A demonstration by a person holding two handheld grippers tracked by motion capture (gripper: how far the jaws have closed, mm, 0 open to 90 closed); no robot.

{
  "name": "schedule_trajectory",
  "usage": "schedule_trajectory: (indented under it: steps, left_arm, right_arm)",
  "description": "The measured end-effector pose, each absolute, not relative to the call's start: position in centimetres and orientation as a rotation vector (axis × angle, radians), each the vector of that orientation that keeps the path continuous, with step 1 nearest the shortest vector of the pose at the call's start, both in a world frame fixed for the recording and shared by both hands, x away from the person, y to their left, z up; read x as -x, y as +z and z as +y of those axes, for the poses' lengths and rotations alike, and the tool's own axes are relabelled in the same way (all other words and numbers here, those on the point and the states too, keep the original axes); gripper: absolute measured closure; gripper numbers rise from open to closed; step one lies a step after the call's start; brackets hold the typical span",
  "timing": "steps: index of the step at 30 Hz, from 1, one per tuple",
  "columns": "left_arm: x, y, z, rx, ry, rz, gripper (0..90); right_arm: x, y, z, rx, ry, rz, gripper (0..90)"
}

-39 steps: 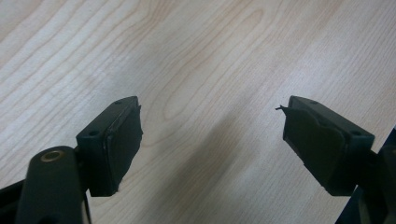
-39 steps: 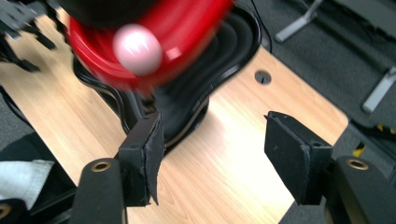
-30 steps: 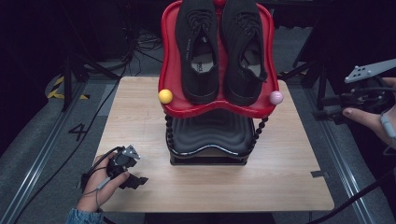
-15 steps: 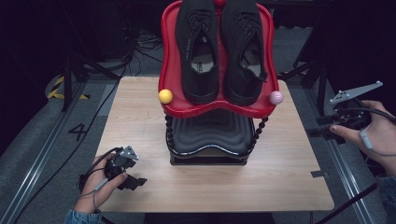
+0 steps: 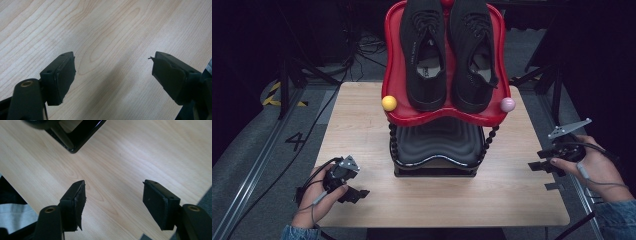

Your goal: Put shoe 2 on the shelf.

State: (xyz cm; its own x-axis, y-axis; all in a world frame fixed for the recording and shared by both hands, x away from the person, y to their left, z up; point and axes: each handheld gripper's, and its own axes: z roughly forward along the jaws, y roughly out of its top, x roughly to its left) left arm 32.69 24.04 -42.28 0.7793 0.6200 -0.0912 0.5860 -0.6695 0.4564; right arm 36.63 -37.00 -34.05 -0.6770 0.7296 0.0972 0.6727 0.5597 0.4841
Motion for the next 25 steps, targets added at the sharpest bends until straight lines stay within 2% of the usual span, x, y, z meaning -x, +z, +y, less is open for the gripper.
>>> schedule_trajectory:
  steps: [15, 25]
  left_arm:
    - [-32.2, -42.0, 23.7, -2.498, 0.101, 0.904, 19.5]
    - [-32.0, -41.8, 23.6, -2.495, 0.109, 0.909, 19.5]
  right_arm:
    - [-35.1, -41.1, -35.2, -1.058, 0.890, 2.785, 37.9]
    - [-34.9, -42.8, -34.9, -1.055, 1.005, 2.750, 36.7]
